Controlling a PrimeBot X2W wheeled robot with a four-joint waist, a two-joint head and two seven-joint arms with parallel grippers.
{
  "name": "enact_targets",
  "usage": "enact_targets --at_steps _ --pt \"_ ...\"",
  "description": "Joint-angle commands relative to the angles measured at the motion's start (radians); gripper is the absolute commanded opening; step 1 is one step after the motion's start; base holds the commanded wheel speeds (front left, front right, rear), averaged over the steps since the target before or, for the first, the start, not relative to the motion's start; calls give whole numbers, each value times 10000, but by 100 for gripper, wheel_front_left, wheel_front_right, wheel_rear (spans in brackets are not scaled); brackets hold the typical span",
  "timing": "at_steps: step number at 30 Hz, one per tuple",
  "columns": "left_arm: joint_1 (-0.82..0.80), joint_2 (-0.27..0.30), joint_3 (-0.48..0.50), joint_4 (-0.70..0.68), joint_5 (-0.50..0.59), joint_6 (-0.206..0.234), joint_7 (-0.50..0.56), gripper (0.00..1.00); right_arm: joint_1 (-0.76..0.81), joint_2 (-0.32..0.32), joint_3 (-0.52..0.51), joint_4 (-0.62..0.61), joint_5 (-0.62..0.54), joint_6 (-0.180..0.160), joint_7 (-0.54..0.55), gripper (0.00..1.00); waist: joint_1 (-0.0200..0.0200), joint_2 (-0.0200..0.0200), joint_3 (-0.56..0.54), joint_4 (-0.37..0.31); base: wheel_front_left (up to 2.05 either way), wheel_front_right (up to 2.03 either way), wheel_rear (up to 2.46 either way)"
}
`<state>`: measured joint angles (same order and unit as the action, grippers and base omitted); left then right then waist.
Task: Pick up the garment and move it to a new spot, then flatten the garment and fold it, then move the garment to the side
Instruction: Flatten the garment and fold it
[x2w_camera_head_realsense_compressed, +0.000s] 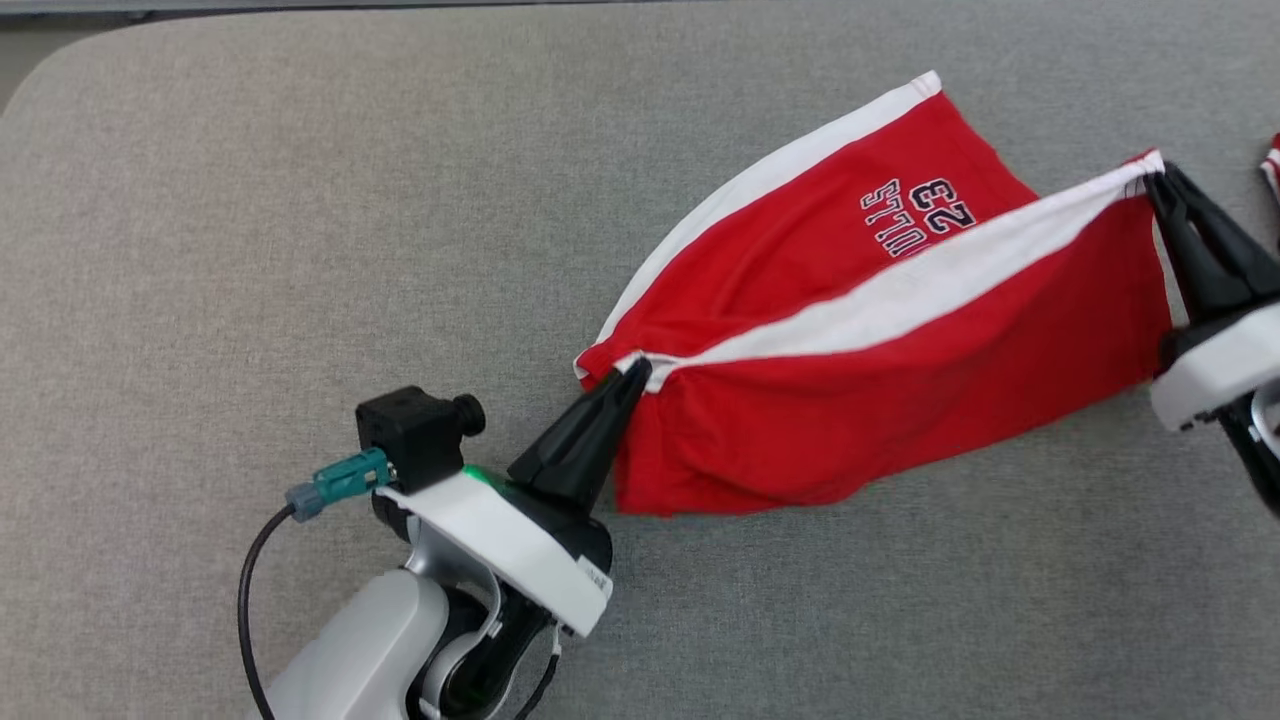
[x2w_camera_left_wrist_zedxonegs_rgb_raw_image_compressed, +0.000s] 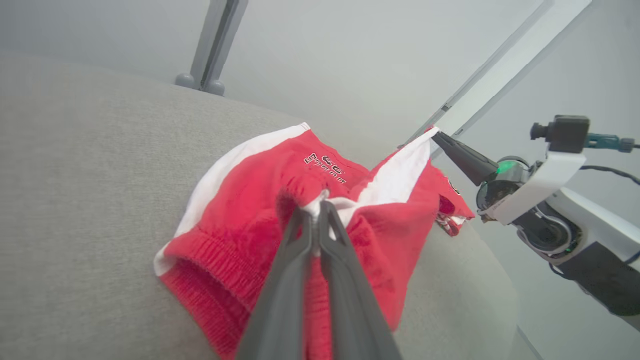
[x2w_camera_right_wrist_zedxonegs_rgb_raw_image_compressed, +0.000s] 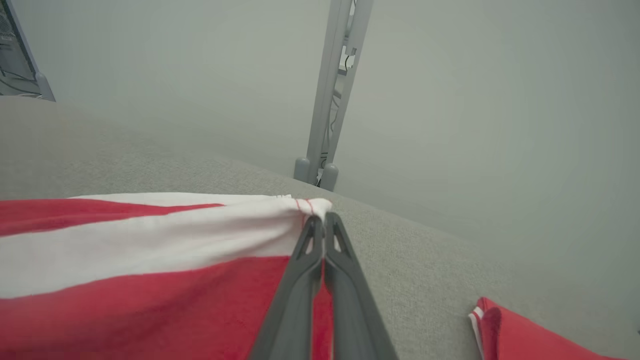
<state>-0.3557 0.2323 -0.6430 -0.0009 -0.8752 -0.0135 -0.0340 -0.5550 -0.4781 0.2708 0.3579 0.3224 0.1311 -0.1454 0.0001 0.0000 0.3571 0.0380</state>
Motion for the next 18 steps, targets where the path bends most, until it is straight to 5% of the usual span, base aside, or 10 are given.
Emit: enact_targets --at_steps 1,18 --pt "-231 -144 147 115 -121 81 -124 0 -470 -83 182 388 33 -5 -43 0 -1 0 324 287 0 0 0" --pt "-1526 -1363 672 1902 -547 385 -862 0 -5127 304 3305 5181 544 -7 -800 0 -1 0 1286 1130 0 0 0"
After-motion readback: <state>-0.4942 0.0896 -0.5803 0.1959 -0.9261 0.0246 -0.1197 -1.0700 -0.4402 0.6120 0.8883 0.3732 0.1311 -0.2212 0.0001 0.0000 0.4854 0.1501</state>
